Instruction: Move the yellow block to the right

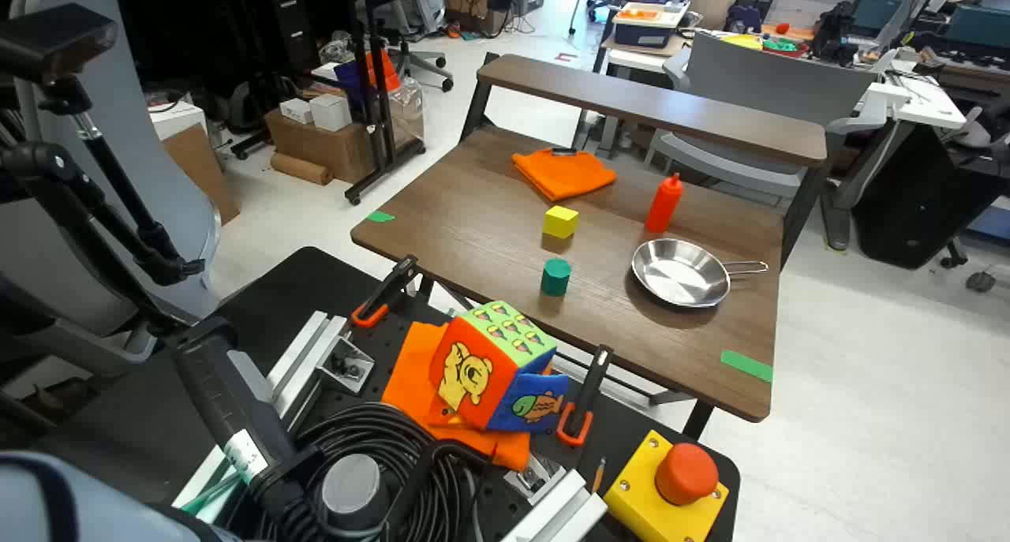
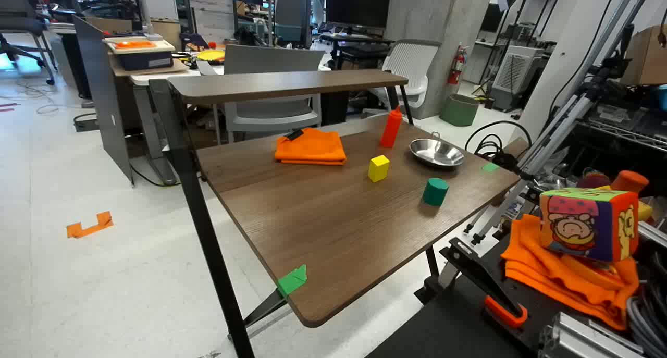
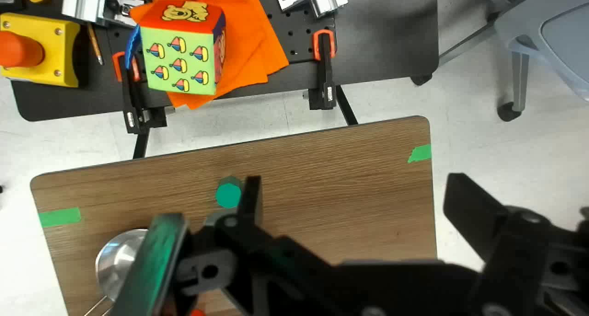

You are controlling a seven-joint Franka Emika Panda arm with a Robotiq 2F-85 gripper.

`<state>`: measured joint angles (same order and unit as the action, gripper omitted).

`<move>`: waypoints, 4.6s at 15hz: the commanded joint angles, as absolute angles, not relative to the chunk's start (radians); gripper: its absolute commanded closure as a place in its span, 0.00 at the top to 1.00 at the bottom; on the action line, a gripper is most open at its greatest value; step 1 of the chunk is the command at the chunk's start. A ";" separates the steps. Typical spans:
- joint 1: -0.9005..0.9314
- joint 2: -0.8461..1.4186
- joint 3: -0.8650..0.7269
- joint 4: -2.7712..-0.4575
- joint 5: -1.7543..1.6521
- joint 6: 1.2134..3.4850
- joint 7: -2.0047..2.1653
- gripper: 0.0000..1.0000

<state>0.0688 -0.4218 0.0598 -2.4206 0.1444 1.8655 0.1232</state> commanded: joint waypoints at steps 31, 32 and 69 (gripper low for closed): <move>0.049 0.505 0.038 -1.950 -0.114 2.284 0.097 1.00; 0.054 0.553 0.033 -1.904 -0.119 2.274 0.102 1.00; -0.203 0.668 -0.081 -1.445 0.120 1.937 0.071 0.17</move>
<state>-0.1624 0.6115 -0.0657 -1.5306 0.0801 1.9929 0.0936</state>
